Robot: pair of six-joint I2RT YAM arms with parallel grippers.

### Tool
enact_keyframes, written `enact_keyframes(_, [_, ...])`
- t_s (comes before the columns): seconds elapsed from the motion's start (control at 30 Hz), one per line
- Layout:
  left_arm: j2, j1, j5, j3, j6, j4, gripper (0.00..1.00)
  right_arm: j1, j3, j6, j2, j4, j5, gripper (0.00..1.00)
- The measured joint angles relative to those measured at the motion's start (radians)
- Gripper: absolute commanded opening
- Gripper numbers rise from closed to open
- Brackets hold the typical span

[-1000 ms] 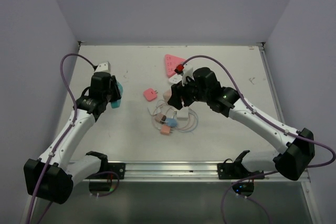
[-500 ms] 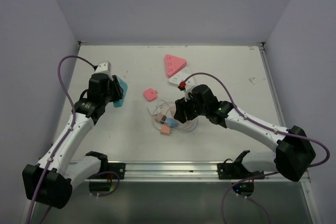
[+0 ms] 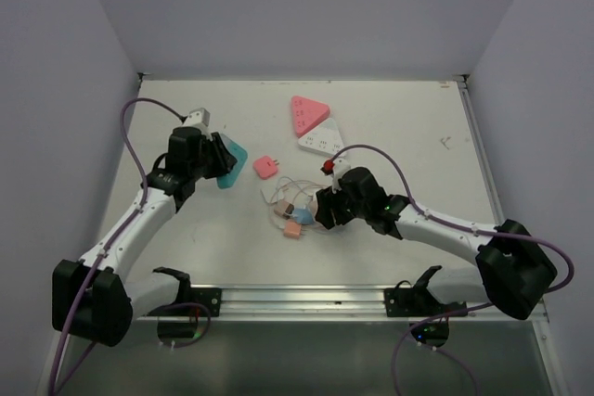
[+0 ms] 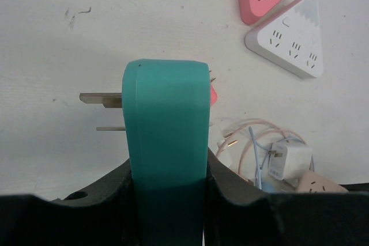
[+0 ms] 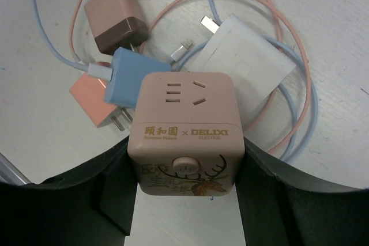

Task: Pull the plug off the socket

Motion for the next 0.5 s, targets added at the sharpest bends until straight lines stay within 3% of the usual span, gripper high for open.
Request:
enact_keyframes(0.03, [0.015,0.000,0.010,-0.001,-0.009,0.019,0.00,0.000,-0.005,0.001,0.004,0.004,-0.001,0.53])
enact_keyframes(0.2, [0.123,0.002,0.058,-0.003,-0.043,0.119,0.00,0.000,-0.014,0.006,0.008,0.024,0.000,0.78])
enact_keyframes(0.5, [0.413,0.020,0.165,0.095,-0.077,0.289,0.02,0.000,-0.016,0.005,-0.028,0.040,0.001,0.95])
